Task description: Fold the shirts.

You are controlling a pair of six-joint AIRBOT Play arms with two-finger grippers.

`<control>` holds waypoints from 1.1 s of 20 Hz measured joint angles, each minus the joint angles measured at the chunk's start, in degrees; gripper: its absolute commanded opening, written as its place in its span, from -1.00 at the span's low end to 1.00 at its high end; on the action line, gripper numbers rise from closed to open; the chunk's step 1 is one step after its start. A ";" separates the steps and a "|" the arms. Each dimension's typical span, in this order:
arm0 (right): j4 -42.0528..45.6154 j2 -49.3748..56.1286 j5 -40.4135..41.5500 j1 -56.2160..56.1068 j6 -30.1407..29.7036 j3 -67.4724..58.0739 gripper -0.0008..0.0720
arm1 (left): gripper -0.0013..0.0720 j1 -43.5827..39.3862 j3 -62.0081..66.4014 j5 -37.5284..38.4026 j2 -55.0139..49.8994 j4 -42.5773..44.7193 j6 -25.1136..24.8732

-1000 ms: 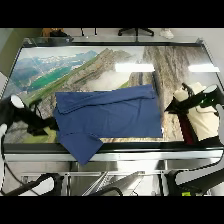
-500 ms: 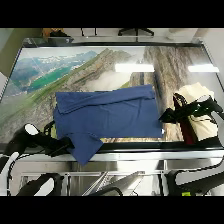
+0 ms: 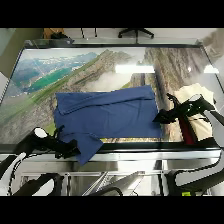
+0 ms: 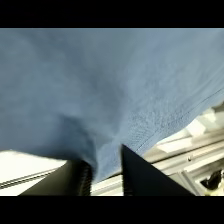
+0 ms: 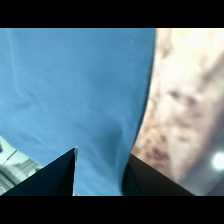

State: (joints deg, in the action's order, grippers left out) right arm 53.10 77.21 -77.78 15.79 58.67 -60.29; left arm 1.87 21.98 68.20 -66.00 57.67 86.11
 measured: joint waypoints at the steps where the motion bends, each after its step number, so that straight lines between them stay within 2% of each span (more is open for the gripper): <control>1: 0.11 0.00 -0.66 -0.20 0.00 0.07 0.02 | -0.34 -0.44 -0.02 0.07 -0.22 -0.07 -0.11; 2: 0.28 -0.04 -0.94 -0.31 0.00 0.07 0.02 | -0.42 -0.72 0.00 0.13 -0.11 -0.07 -0.20; 3: 0.37 -0.09 -1.31 -0.37 0.00 0.07 0.02 | -0.92 -0.96 0.26 0.13 0.39 0.55 -0.22; 4: 0.39 -0.15 -1.90 -0.42 0.00 0.07 0.01 | -0.93 -1.03 0.83 0.11 1.18 1.75 -0.66; 5: 0.44 -0.17 -2.29 -0.44 0.00 0.07 -0.12 | -0.93 -0.94 1.92 -1.46 2.34 2.32 -0.66; 6: 0.85 -0.20 -2.56 -0.48 0.00 0.07 -0.43 | -0.93 -0.59 3.52 -4.74 3.78 3.30 -0.70; 7: 1.31 -0.15 -3.26 -0.48 0.00 0.11 -0.43 | -0.93 -0.09 5.20 -4.94 5.18 3.78 -0.74; 8: 1.46 -0.13 -3.85 -0.48 0.00 0.15 -0.73 | -0.93 0.39 7.26 -4.11 6.88 2.62 -0.87; 9: 1.99 -0.22 -4.07 -0.52 -0.02 0.11 -0.92 | -0.93 1.05 9.29 -3.80 8.33 2.01 -0.92; 15: 2.67 -3.08 -6.73 0.98 1.38 -0.42 -0.93 | -0.93 4.66 22.95 -1.03 12.61 2.89 -1.99; 19: 5.42 -4.24 -6.99 3.82 3.30 -0.57 -0.93 | -0.93 5.35 30.95 3.23 10.91 7.54 -2.25; 22: 1.55 -4.55 -5.14 4.22 2.40 -1.73 -0.92 | -0.93 5.14 37.09 3.21 7.34 9.84 -2.73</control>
State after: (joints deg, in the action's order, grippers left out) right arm 54.65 72.66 -82.91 20.01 61.08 -62.02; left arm 7.01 59.07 71.42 -58.65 67.51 83.37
